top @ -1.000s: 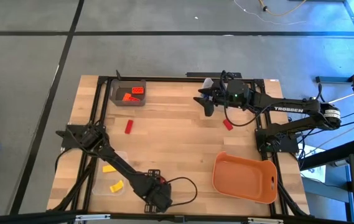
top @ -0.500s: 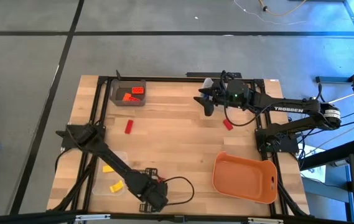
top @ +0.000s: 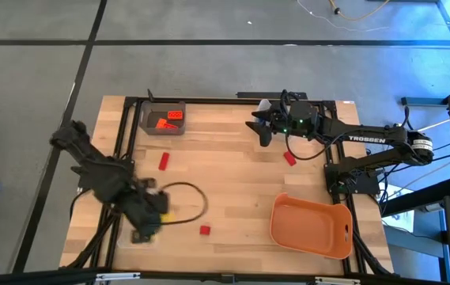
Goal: Sort & place blocks by color
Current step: Put the yellow block into the transparent bin, then put the top left red block into the orange bin
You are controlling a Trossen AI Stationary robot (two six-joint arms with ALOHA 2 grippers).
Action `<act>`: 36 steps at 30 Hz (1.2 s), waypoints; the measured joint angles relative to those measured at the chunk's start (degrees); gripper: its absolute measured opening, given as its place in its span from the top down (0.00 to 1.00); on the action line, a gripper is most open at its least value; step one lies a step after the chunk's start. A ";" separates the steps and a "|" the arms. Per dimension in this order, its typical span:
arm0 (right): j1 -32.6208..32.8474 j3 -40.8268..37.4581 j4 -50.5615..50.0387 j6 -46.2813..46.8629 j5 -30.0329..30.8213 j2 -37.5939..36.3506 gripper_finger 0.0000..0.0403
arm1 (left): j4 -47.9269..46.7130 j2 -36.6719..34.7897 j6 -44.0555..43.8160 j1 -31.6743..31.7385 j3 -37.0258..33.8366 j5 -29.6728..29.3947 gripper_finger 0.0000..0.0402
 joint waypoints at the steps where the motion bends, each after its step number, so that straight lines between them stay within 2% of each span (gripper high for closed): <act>1: 0.00 0.00 0.00 0.30 -0.02 0.00 0.33 | -3.75 -0.90 -1.02 -1.31 -0.17 0.20 0.73; 3: 0.00 0.00 0.00 0.83 -0.04 0.00 0.33 | -6.92 -2.63 -2.41 -4.20 -1.69 0.65 0.73; 5: 0.00 0.00 -0.24 0.87 -0.04 0.00 0.33 | -5.30 -4.62 -2.98 -7.27 -5.64 2.21 0.73; 8: 0.00 0.00 -0.42 2.73 -0.04 0.00 0.33 | 2.69 -7.00 -5.51 -11.76 -14.87 6.05 0.73; 11: 0.00 0.00 -0.60 4.11 0.76 0.00 0.33 | 15.62 -7.69 -7.46 -15.24 -25.02 7.47 0.73; 14: 0.00 0.00 -0.81 5.63 1.03 0.00 0.33 | 22.54 -7.61 -9.83 -16.90 -33.48 7.52 0.73; 19: 0.02 0.00 -0.96 7.78 2.06 0.00 0.33 | 24.21 -7.46 -14.71 -16.47 -43.22 7.26 0.73; 25: 0.02 -0.01 -1.00 8.80 2.11 0.00 0.33 | 30.42 -7.49 -9.75 -16.35 -45.93 6.39 0.72; 30: 0.02 0.00 -1.05 9.82 4.17 0.00 0.33 | 32.57 -7.49 -10.22 -15.55 -45.93 5.79 0.60; 36: 0.02 0.00 -1.11 6.83 4.17 0.13 0.33 | 32.92 -9.26 -12.57 -11.48 -45.95 12.07 0.47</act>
